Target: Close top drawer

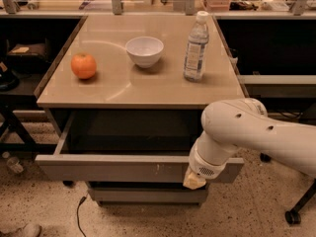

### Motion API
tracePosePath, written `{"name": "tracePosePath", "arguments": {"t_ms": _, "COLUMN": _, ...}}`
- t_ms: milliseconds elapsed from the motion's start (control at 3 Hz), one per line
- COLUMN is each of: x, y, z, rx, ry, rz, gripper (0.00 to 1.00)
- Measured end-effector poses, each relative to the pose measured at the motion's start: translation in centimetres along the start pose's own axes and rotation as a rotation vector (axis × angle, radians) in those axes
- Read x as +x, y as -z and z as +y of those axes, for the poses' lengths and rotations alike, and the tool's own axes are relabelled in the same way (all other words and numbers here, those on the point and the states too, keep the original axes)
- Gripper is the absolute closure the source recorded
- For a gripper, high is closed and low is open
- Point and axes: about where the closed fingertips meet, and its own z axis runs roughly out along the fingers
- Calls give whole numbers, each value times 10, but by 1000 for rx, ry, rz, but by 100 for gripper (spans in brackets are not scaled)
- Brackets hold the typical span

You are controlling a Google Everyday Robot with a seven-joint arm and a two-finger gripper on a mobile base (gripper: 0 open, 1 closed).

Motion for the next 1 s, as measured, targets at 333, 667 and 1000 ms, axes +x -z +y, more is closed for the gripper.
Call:
{"name": "tracePosePath", "arguments": {"t_ms": 333, "x": 0, "y": 0, "z": 0, "rx": 0, "ry": 0, "rz": 0, "gripper": 36}}
{"name": "tracePosePath", "arguments": {"t_ms": 667, "x": 0, "y": 0, "z": 0, "rx": 0, "ry": 0, "rz": 0, "gripper": 13}}
{"name": "tracePosePath", "arguments": {"t_ms": 1000, "x": 0, "y": 0, "z": 0, "rx": 0, "ry": 0, "rz": 0, "gripper": 0}}
